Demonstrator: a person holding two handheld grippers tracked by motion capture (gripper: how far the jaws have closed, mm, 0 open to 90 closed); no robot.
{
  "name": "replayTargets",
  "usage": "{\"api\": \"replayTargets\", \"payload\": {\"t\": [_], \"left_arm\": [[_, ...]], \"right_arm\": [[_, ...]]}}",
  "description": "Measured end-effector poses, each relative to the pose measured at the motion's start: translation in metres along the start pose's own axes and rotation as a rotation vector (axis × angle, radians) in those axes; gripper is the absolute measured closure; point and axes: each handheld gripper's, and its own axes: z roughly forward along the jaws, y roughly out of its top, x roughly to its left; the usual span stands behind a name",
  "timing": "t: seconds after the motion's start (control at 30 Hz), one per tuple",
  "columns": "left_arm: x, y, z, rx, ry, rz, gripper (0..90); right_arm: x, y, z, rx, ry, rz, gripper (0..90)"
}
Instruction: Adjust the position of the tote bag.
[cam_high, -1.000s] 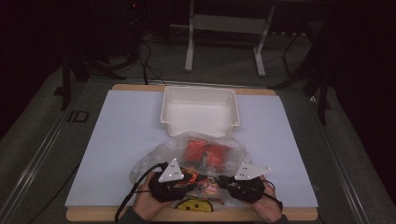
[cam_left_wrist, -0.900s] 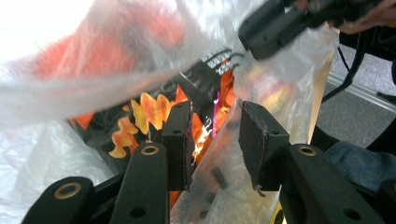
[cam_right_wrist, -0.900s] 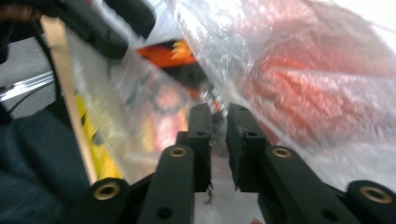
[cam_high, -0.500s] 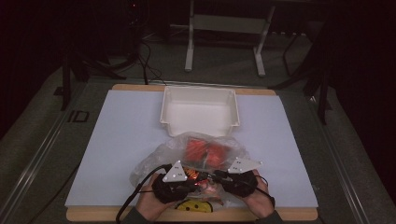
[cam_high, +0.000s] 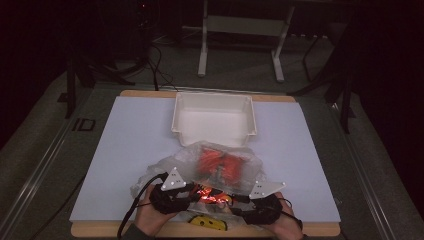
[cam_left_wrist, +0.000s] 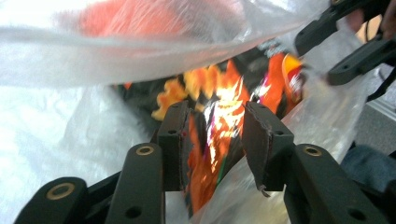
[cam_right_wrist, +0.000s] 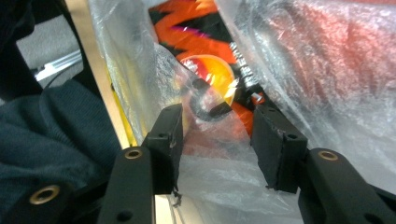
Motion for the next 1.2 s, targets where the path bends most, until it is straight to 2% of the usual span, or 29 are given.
{"api": "replayTargets", "payload": {"t": [0.17, 0.37, 0.43, 0.63, 0.9, 0.97, 1.1, 1.2], "left_arm": [[0.005, -0.015, -0.001, 0.026, 0.008, -0.025, 58.1], [0.011, -0.032, -0.006, 0.054, 0.004, -0.044, 58.2], [0.013, -0.036, -0.007, 0.065, -0.001, -0.045, 61.3], [0.014, -0.043, -0.006, 0.089, -0.023, -0.036, 69.4], [0.011, -0.046, -0.006, 0.102, -0.033, -0.024, 77.9], [0.013, -0.047, -0.007, 0.113, -0.003, -0.028, 81.0], [0.015, -0.050, -0.005, 0.125, 0.030, -0.041, 83.0], [0.017, -0.051, -0.002, 0.128, 0.034, -0.046, 83.0]], "right_arm": [[0.003, -0.002, 0.004, 0.024, 0.008, -0.012, 52.6], [0.006, -0.007, 0.004, 0.067, 0.022, -0.039, 62.5], [0.006, -0.012, 0.002, 0.080, 0.043, -0.038, 66.3], [0.004, -0.022, -0.001, 0.103, 0.058, -0.033, 72.3], [0.003, -0.032, -0.005, 0.111, 0.048, -0.044, 81.0], [0.001, -0.033, -0.006, 0.118, 0.038, -0.046, 83.0], [0.001, -0.036, -0.007, 0.128, 0.037, -0.047, 83.7], [0.000, -0.039, -0.006, 0.135, 0.040, -0.043, 83.9]]}}
